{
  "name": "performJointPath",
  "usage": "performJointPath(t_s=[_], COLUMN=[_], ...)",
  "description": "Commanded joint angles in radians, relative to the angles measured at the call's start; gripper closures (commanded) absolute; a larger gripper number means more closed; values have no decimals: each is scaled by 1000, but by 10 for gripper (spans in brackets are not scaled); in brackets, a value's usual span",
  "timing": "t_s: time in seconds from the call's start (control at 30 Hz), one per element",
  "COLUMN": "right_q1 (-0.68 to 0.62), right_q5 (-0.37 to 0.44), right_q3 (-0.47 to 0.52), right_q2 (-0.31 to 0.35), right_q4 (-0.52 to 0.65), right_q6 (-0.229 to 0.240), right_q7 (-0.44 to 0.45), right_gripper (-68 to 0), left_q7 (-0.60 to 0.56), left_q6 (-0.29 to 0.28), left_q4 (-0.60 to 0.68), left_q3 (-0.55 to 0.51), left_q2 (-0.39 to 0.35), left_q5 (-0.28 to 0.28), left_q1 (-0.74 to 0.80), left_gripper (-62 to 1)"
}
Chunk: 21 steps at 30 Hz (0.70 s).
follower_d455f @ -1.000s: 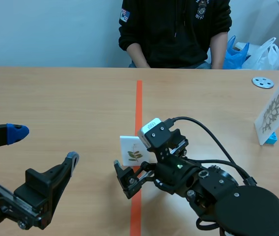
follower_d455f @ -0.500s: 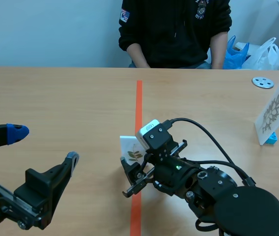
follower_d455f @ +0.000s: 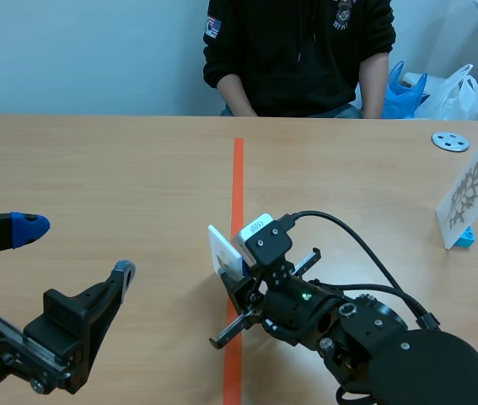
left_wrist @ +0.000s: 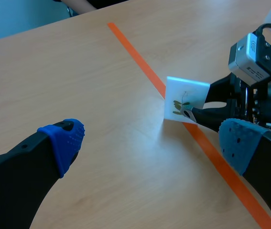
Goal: Sort the leaf by its shape. The table is split by an orange tape line. A compound leaf with several leaflets goes to the left side, a simple leaf with one blade goes to the right side. Return to the home posture when a red brick is placed on the table.
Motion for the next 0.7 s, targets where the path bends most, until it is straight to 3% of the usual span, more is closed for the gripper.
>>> performJointPath(t_s=[0.0, 0.37, 0.67], right_q1=[4, -2, -73], right_q5=[7, 6, 7], right_q3=[2, 2, 53], right_q2=[8, 16, 56], right_q4=[15, 37, 177], right_q6=[1, 1, 1], right_q7=[19, 99, 106], right_gripper=[-91, -17, -17], left_q7=[-14, -17, -17], left_q6=[5, 5, 5], left_q4=[23, 23, 23], left_q3=[1, 1, 0], left_q2=[3, 3, 2], left_q5=[-3, -3, -3], left_q1=[-3, -3, -3], left_gripper=[-602, -602, -602])
